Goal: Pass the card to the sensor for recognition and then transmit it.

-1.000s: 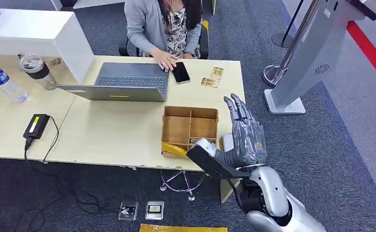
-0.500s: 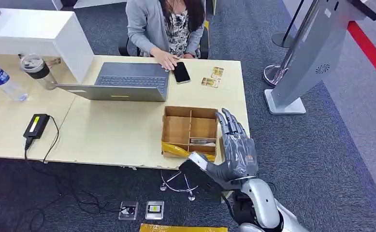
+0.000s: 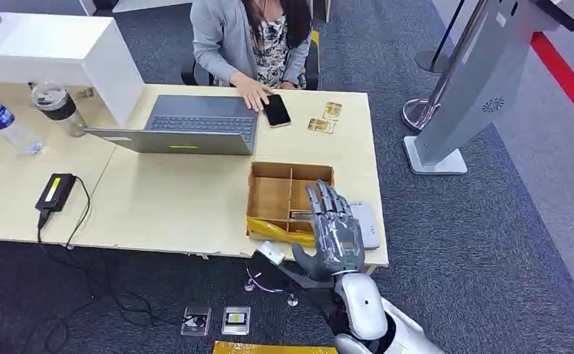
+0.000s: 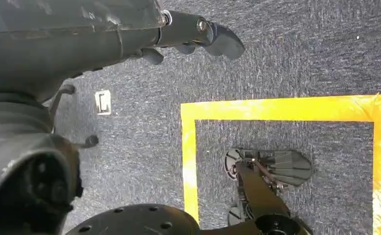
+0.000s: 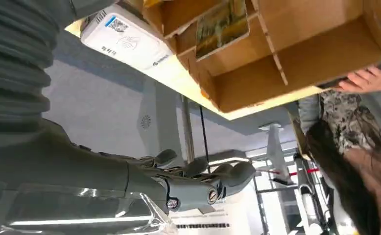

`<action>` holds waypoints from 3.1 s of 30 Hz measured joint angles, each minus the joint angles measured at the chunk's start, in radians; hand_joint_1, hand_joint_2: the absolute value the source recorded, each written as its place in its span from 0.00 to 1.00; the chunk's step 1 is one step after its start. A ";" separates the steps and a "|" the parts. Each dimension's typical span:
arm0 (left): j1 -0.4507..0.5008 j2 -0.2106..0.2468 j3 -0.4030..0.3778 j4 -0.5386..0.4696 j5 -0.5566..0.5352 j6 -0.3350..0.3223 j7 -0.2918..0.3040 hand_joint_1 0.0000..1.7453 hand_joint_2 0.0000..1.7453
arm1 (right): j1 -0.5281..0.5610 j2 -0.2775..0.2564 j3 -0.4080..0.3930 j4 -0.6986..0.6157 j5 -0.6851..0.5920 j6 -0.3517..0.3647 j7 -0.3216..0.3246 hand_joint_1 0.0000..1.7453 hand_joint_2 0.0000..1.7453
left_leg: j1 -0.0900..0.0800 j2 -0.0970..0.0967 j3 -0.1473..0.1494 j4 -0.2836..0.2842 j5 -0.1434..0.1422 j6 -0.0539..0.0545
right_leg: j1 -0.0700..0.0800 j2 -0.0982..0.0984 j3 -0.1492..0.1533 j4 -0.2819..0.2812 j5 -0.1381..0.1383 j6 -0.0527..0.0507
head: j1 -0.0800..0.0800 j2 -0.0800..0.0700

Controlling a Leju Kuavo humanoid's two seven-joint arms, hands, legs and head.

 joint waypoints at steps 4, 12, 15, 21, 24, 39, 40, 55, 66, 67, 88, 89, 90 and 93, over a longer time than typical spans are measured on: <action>0.000 0.000 0.000 0.000 -0.006 -0.007 0.000 0.00 0.00 | -0.016 0.023 0.019 0.031 0.025 0.035 0.003 0.00 1.00 | 0.000 0.000 0.000 0.000 0.000 0.000 | 0.000 0.000 0.000 0.000 0.000 0.000 | 0.000 0.000; 0.000 0.000 0.000 0.000 -0.002 -0.025 0.000 0.00 0.00 | -0.036 0.045 0.048 0.064 0.053 0.130 0.005 0.00 1.00 | 0.000 0.000 0.000 0.000 0.000 0.000 | 0.000 0.000 0.000 0.000 0.000 0.000 | 0.000 0.000; 0.000 0.000 0.000 0.000 -0.004 -0.029 0.000 0.00 0.00 | -0.051 0.045 0.057 0.067 0.063 0.174 0.008 0.00 1.00 | 0.000 0.000 0.000 0.000 0.000 0.000 | 0.000 0.000 0.000 0.000 0.000 0.000 | 0.000 0.000; 0.000 0.000 0.000 0.000 -0.010 -0.034 0.000 0.00 0.00 | -0.076 0.044 0.068 0.067 0.054 0.242 0.012 0.00 1.00 | 0.000 0.000 0.000 0.000 0.000 0.000 | 0.000 0.000 0.000 0.000 0.000 0.000 | 0.000 0.000; 0.000 0.000 0.000 0.000 -0.011 -0.035 0.000 0.00 0.00 | -0.091 0.040 0.072 0.067 0.039 0.266 0.014 0.00 1.00 | 0.000 0.000 0.000 0.000 0.000 0.000 | 0.000 0.000 0.000 0.000 0.000 0.000 | 0.000 0.000; 0.000 0.006 0.000 0.000 -0.023 -0.038 0.002 0.00 0.00 | -0.155 0.023 0.094 0.067 -0.083 0.352 0.027 0.00 1.00 | 0.000 0.000 0.000 0.000 0.000 0.000 | 0.000 0.000 0.000 0.000 0.000 0.000 | 0.000 0.000; 0.000 0.006 0.000 0.000 -0.023 -0.038 0.002 0.00 0.00 | -0.157 0.021 0.095 0.067 -0.085 0.353 0.027 0.00 1.00 | 0.000 0.000 0.000 0.000 0.000 0.000 | 0.000 0.000 0.000 0.000 0.000 0.000 | 0.000 0.000; 0.000 0.008 0.000 0.000 -0.034 -0.045 0.006 0.00 0.00 | -0.220 0.020 0.131 0.082 -0.145 0.384 0.030 0.00 1.00 | 0.000 0.000 0.000 0.000 0.000 0.000 | 0.000 0.000 0.000 0.000 0.000 0.000 | 0.000 0.000; 0.000 0.008 -0.001 0.000 -0.037 -0.050 0.009 0.00 0.00 | -0.247 0.044 0.153 0.156 -0.163 0.355 0.030 0.00 1.00 | 0.000 0.000 0.000 0.000 0.000 0.000 | 0.000 0.000 0.000 0.000 0.000 0.000 | 0.000 0.000; 0.000 0.008 -0.001 0.000 -0.037 -0.050 0.009 0.00 0.00 | -0.250 0.047 0.155 0.164 -0.166 0.351 0.030 0.00 1.00 | 0.000 0.000 0.000 0.000 0.000 0.000 | 0.000 0.000 0.000 0.000 0.000 0.000 | 0.000 0.000; 0.000 0.008 -0.001 0.000 -0.051 -0.054 0.009 0.00 0.00 | -0.263 0.057 0.132 0.231 -0.172 0.339 0.035 0.00 1.00 | 0.000 0.000 0.000 0.000 0.000 0.000 | 0.000 0.000 0.000 0.000 0.000 0.000 | 0.000 0.000; 0.000 0.008 -0.001 0.000 -0.050 -0.053 0.009 0.00 0.00 | -0.263 0.057 0.126 0.229 -0.164 0.341 0.035 0.00 1.00 | 0.000 0.000 0.001 0.000 0.000 0.000 | 0.000 0.001 0.000 0.000 0.000 0.000 | 0.000 0.000; 0.000 0.008 -0.001 0.000 -0.050 -0.053 0.009 0.00 0.00 | -0.261 0.056 0.119 0.226 -0.160 0.344 0.035 0.00 1.00 | 0.000 0.000 0.001 0.000 0.000 0.000 | 0.000 0.001 0.000 0.000 0.000 0.000 | 0.000 0.000; 0.000 0.008 -0.002 0.000 -0.048 -0.053 0.009 0.00 0.00 | -0.260 0.054 0.100 0.217 -0.153 0.352 0.035 0.00 1.00 | 0.000 0.000 0.001 0.000 0.000 0.000 | 0.000 0.001 0.000 0.000 0.000 0.000 | 0.000 0.000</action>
